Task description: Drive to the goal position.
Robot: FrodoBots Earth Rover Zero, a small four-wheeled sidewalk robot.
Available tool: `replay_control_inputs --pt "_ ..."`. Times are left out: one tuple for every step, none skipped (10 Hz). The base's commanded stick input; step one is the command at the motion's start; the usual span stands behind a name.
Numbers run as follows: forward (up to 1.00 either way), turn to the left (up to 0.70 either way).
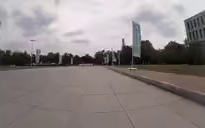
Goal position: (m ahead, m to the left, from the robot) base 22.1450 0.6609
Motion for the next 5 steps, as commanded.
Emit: replay_control_inputs --pt "0.60 0.00" --pt "0.60 0.00" --pt "0.60 0.00" --pt "0.60 0.00" --pt "0.60 0.00"
